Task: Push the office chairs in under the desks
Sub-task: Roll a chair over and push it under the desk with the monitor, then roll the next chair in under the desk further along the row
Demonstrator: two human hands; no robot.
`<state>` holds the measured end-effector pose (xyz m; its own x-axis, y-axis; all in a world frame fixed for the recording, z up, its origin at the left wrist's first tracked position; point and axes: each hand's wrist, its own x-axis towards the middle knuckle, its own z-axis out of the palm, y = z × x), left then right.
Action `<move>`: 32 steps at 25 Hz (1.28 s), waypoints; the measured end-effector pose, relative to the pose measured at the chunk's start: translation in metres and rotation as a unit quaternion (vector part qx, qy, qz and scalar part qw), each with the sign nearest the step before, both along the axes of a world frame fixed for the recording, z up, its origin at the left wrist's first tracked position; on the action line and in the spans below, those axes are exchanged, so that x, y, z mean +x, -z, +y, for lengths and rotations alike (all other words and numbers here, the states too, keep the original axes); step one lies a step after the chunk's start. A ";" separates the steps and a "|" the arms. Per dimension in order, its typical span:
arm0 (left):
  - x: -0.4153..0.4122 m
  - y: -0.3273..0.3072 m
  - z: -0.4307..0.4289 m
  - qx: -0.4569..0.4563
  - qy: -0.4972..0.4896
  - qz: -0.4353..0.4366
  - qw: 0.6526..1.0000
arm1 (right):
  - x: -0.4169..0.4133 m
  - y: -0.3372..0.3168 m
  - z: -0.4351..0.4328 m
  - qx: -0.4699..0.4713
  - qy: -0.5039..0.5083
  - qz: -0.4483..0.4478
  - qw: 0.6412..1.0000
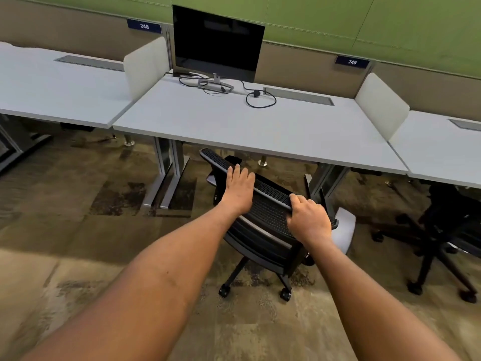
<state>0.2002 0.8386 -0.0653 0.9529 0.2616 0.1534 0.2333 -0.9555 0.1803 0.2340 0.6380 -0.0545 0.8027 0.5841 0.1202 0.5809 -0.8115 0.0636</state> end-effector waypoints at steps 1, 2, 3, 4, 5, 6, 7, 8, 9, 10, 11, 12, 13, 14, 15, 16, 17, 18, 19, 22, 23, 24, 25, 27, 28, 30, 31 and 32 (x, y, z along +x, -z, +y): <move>-0.004 0.003 0.001 0.009 0.015 0.003 1.000 | 0.002 -0.001 0.002 -0.001 0.011 0.000 1.000; -0.009 0.007 0.002 0.017 0.027 0.004 0.999 | 0.004 -0.001 0.004 -0.004 0.027 -0.004 1.000; -0.016 0.009 0.001 0.021 0.035 -0.001 0.999 | 0.003 -0.002 0.007 -0.007 0.046 -0.010 0.999; -0.025 0.012 0.000 0.018 0.037 -0.009 0.999 | -0.001 -0.002 0.010 -0.012 0.066 -0.016 0.998; -0.035 0.014 -0.002 0.013 0.034 -0.017 0.999 | -0.006 -0.002 0.012 -0.022 0.083 -0.019 0.996; -0.046 0.016 -0.005 0.005 0.026 -0.022 0.999 | -0.014 0.000 0.013 -0.040 0.094 -0.021 0.995; -0.059 0.019 -0.008 -0.007 0.012 -0.024 1.000 | -0.024 0.004 0.014 -0.063 0.099 -0.026 0.993; -0.074 0.023 -0.011 -0.023 -0.006 -0.021 1.000 | -0.036 0.008 0.015 -0.078 0.098 -0.035 0.992; -0.090 0.027 -0.015 -0.042 -0.025 -0.013 0.999 | -0.049 0.013 0.016 -0.080 0.092 -0.046 0.992; -0.107 0.033 -0.018 -0.059 -0.042 0.000 0.997 | -0.063 0.017 0.016 -0.073 0.082 -0.052 0.993; -0.128 0.039 -0.024 -0.068 -0.057 0.017 0.996 | -0.081 0.020 0.015 -0.064 0.067 -0.051 0.994; -0.152 0.044 -0.031 -0.071 -0.069 0.035 0.994 | -0.099 0.023 0.012 -0.053 0.050 -0.042 0.996; -0.177 0.050 -0.038 -0.072 -0.080 0.051 0.993 | -0.117 0.026 0.010 -0.041 0.032 -0.026 0.998; -0.204 0.055 -0.047 -0.074 -0.092 0.065 0.991 | -0.135 0.028 0.006 -0.029 0.015 -0.003 0.999; -0.231 0.059 -0.057 -0.079 -0.106 0.073 0.988 | -0.153 0.032 0.001 -0.018 -0.001 0.021 1.000; -0.257 0.064 -0.067 -0.088 -0.122 0.078 0.986 | -0.170 0.037 -0.005 -0.013 -0.015 0.044 0.999; -0.285 0.068 -0.077 -0.101 -0.140 0.082 0.982 | -0.187 0.044 -0.010 -0.017 -0.026 0.065 0.997; -0.312 0.071 -0.087 -0.113 -0.155 0.090 0.977 | -0.204 0.051 -0.014 -0.021 -0.033 0.083 0.996; -0.337 0.075 -0.096 -0.120 -0.172 0.100 0.973 | -0.222 0.058 -0.018 -0.022 -0.042 0.097 0.994; -0.426 0.086 -0.127 -0.134 -0.240 0.132 0.952 | -0.293 0.077 -0.027 -0.041 -0.095 0.117 0.988; -0.454 0.090 -0.138 -0.152 -0.264 0.138 0.942 | -0.318 0.080 -0.030 -0.052 -0.116 0.124 0.984; -0.481 0.093 -0.146 -0.167 -0.286 0.139 0.933 | -0.343 0.083 -0.032 -0.062 -0.137 0.132 0.980; -0.507 0.096 -0.153 -0.176 -0.307 0.135 0.926 | -0.365 0.087 -0.033 -0.069 -0.158 0.135 0.976; -0.550 0.097 -0.161 -0.194 -0.343 0.121 0.911 | -0.405 0.089 -0.031 -0.088 -0.183 0.141 0.969; -0.574 0.097 -0.165 -0.201 -0.360 0.120 0.903 | -0.427 0.089 -0.028 -0.102 -0.198 0.145 0.964; -0.623 0.095 -0.167 -0.209 -0.394 0.123 0.887 | -0.472 0.088 -0.022 -0.117 -0.237 0.147 0.953; -0.647 0.094 -0.166 -0.211 -0.412 0.122 0.878 | -0.495 0.085 -0.017 -0.123 -0.258 0.145 0.947; -0.671 0.093 -0.164 -0.216 -0.429 0.119 0.869 | -0.518 0.082 -0.010 -0.130 -0.279 0.138 0.941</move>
